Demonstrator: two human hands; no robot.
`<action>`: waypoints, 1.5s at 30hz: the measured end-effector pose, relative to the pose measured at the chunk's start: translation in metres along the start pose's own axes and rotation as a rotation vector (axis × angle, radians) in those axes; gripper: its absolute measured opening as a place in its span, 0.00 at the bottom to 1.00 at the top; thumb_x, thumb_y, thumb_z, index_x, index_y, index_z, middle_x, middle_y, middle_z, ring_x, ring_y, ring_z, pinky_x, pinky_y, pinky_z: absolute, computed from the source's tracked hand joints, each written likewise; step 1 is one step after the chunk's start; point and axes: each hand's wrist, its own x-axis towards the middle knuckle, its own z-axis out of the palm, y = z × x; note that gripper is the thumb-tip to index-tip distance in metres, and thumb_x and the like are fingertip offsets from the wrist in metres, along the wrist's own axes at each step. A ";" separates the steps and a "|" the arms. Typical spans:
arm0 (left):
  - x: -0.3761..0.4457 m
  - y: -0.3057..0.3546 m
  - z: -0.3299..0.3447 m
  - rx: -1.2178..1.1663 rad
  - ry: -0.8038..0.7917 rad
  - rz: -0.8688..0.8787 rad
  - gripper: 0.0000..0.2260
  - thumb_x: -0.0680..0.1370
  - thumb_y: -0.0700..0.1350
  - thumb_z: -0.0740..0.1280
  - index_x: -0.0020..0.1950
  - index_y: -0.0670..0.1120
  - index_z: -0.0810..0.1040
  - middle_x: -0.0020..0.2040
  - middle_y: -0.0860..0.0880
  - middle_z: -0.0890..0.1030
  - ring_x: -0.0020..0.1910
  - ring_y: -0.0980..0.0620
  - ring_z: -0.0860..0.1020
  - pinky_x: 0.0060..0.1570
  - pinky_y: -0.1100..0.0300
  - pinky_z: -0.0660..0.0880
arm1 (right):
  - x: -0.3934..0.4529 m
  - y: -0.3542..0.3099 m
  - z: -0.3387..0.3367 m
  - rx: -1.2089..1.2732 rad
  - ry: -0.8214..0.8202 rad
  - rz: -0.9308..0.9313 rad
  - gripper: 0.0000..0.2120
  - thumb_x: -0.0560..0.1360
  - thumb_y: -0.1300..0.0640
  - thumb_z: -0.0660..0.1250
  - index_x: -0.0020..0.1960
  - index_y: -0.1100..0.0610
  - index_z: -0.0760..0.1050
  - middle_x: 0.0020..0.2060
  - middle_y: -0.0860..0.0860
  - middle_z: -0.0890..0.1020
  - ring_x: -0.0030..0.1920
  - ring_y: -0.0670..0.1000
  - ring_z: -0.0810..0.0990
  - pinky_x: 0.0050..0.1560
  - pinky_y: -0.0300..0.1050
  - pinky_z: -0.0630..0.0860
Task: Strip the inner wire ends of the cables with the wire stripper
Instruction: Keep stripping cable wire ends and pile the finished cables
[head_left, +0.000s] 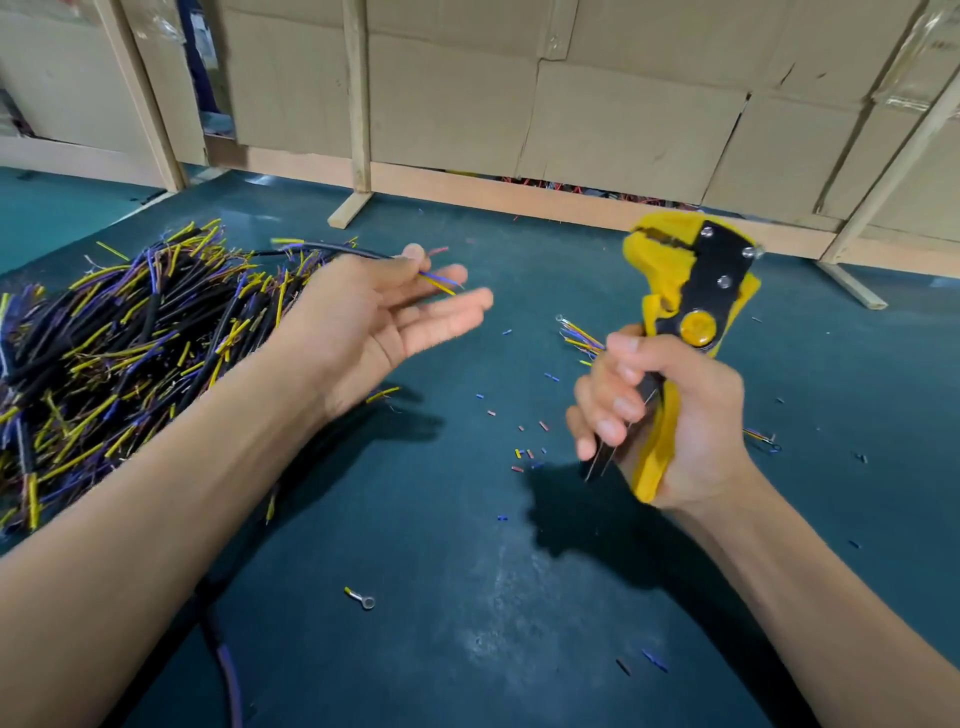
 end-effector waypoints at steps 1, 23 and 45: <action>0.001 -0.001 -0.002 0.171 -0.004 -0.008 0.08 0.83 0.41 0.63 0.51 0.37 0.77 0.52 0.39 0.85 0.49 0.37 0.85 0.41 0.52 0.83 | 0.001 -0.003 -0.003 -0.004 0.047 -0.014 0.13 0.72 0.59 0.65 0.30 0.55 0.67 0.22 0.50 0.65 0.21 0.53 0.67 0.27 0.44 0.73; -0.008 -0.049 0.015 0.263 -0.163 0.086 0.11 0.80 0.42 0.67 0.58 0.38 0.82 0.39 0.47 0.79 0.37 0.54 0.78 0.37 0.62 0.76 | 0.005 0.001 -0.003 -0.258 0.149 -0.021 0.11 0.67 0.63 0.77 0.47 0.65 0.78 0.38 0.61 0.82 0.36 0.60 0.82 0.41 0.56 0.82; -0.012 -0.055 0.019 0.478 -0.152 0.219 0.03 0.77 0.36 0.71 0.49 0.38 0.84 0.51 0.46 0.85 0.38 0.52 0.79 0.35 0.60 0.73 | 0.007 0.000 -0.004 -0.329 0.441 -0.200 0.08 0.73 0.72 0.74 0.44 0.63 0.77 0.32 0.52 0.80 0.34 0.55 0.82 0.42 0.61 0.85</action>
